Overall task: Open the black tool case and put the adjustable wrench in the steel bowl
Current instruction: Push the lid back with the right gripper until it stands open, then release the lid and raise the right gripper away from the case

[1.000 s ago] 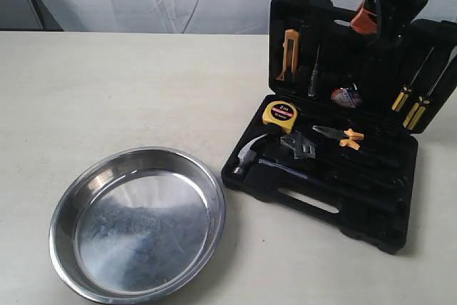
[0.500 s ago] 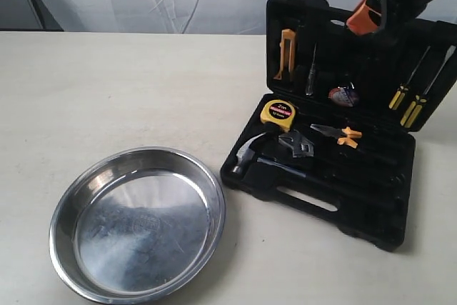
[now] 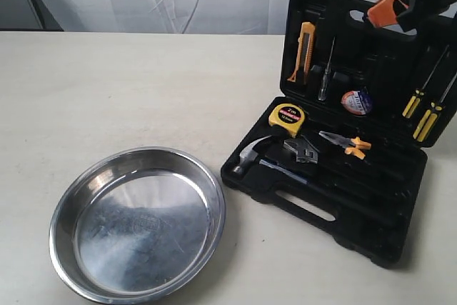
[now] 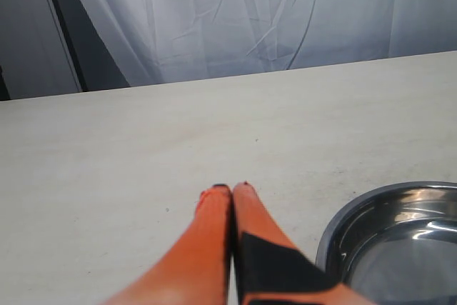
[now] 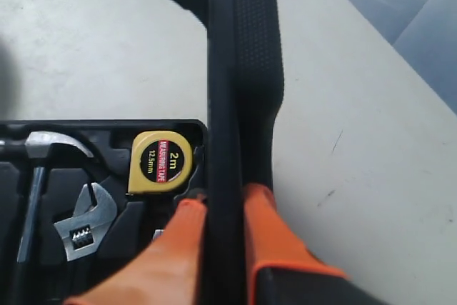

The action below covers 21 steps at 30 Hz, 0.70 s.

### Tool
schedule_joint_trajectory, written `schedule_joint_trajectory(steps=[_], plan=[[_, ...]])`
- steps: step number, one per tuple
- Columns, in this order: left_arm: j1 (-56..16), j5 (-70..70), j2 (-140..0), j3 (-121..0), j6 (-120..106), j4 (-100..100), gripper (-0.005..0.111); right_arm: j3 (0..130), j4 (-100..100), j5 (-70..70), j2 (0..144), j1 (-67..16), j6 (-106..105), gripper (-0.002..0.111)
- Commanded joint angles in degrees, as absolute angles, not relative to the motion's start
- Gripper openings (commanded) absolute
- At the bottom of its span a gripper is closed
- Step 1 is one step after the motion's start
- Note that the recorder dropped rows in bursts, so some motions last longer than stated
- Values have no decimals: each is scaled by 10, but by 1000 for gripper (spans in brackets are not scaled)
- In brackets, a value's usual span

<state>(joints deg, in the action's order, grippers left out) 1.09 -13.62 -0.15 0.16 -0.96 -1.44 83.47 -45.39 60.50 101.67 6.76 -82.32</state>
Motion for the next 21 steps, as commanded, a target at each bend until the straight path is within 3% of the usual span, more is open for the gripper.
schedule_joint_trajectory(steps=[1,8,15,21], plan=[[11,-132,0,0,-6,-15,0,837,-471,557,1031,73,-814,-1],[11,-132,0,0,-6,-15,0,837,-469,522,1037,73,-808,4],[11,-132,0,0,-6,-15,0,837,-465,503,1036,73,-808,53],[11,-132,0,0,-6,-15,0,837,-465,427,1014,73,-808,54]])
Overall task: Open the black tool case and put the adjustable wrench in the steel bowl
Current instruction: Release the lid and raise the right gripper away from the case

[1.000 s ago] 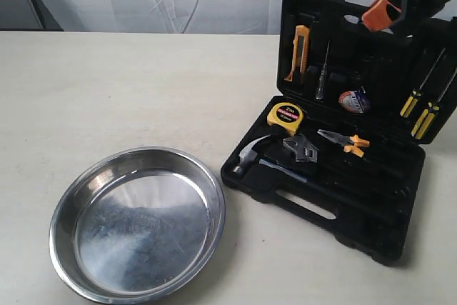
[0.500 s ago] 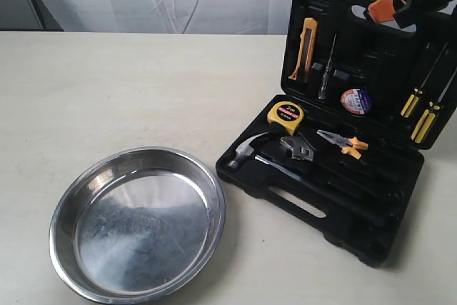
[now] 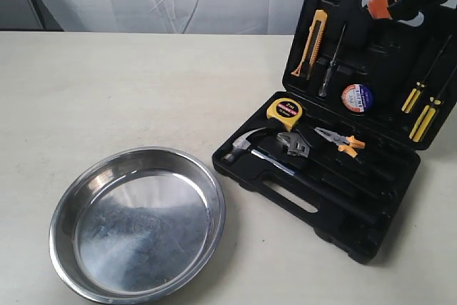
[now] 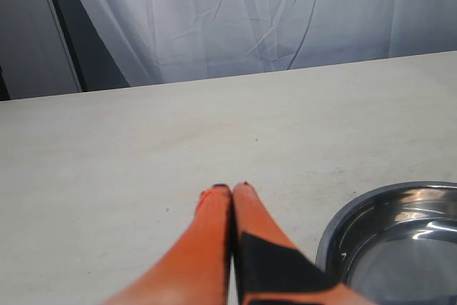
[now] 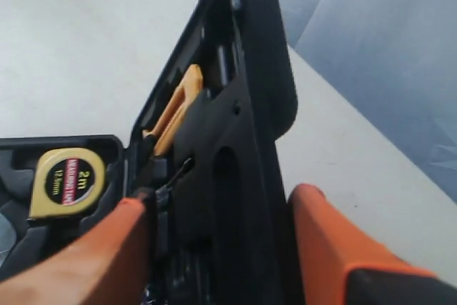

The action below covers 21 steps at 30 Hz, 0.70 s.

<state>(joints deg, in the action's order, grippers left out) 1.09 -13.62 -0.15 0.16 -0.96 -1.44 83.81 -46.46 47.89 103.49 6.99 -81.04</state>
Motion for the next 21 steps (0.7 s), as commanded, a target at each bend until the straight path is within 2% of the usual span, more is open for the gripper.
schedule_joint_trajectory(steps=[1,5,9,12,15,16,21], plan=[[11,-132,0,0,-6,-15,0,837,-465,410,1007,73,-808,54],[11,-132,0,0,-6,-15,0,837,-465,366,980,73,-808,54],[11,-132,0,0,-6,-15,0,837,-465,391,955,73,-808,52],[11,-132,0,0,-6,-15,0,837,-469,444,940,73,-805,36],[11,-132,0,0,-6,-15,0,837,-471,507,934,73,-773,4],[11,-132,0,0,-6,-15,0,837,-472,533,933,73,-765,0],[11,-132,0,0,-6,-15,0,827,-506,585,933,73,-760,0]])
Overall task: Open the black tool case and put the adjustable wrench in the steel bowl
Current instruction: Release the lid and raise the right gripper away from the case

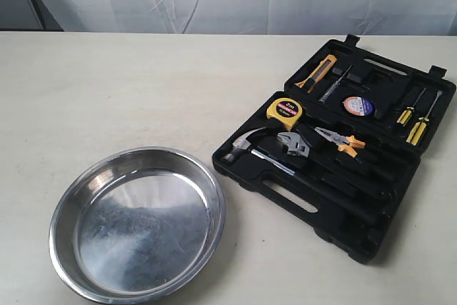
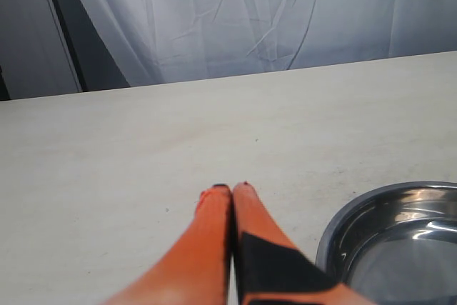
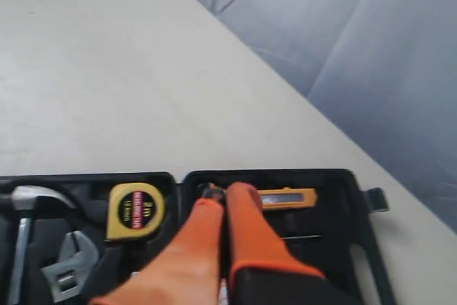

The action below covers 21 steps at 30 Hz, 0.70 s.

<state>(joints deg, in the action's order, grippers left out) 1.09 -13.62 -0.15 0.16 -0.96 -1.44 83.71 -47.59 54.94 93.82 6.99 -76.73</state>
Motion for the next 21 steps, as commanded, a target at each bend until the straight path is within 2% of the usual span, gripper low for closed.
schedule_joint_trajectory(steps=[1,8,14,21], plan=[[11,-132,0,0,-6,-15,0,819,-515,586,932,72,-760,-1],[11,-132,0,0,-6,-15,0,739,-427,523,927,63,-713,-1],[11,-132,0,0,-6,-15,0,717,-342,306,927,2,-531,-1],[11,-132,0,0,-6,-15,0,717,-213,90,947,-79,-509,-1]])
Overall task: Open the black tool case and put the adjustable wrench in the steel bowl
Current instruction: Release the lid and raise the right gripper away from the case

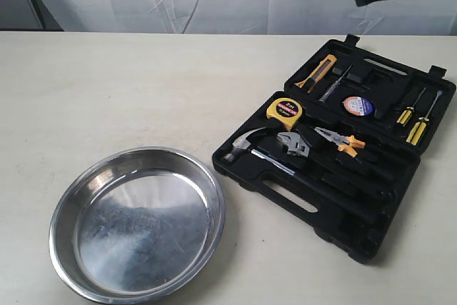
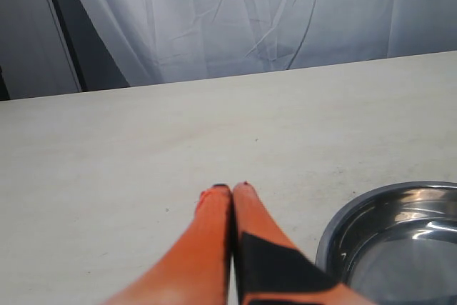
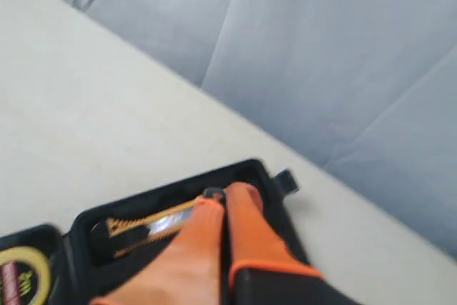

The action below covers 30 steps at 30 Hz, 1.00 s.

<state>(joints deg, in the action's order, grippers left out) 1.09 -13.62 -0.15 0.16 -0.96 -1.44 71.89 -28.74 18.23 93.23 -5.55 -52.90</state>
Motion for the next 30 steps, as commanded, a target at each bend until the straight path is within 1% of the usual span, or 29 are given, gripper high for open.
schedule_joint_trajectory(steps=[1,6,13,16,20,24,28,30], plan=[[11,-132,0,0,-6,-15,0,717,-204,84,953,-80,-502,-1],[11,-132,0,0,-6,-15,0,717,-188,112,984,-63,-457,-1],[11,-132,0,0,-6,-17,0,717,-85,114,1001,-40,-386,-1],[11,-132,0,0,-6,-17,0,717,-15,81,1001,-41,-390,-1],[11,-132,0,0,-6,-17,0,717,73,-3,1001,-47,-392,-1],[11,-132,0,0,-6,-17,0,720,84,-62,1001,-41,-392,-1],[11,-132,0,0,-6,-17,0,767,41,55,1023,-12,-389,-1],[11,-132,0,0,-6,-17,0,804,37,156,1042,8,-336,-1]])
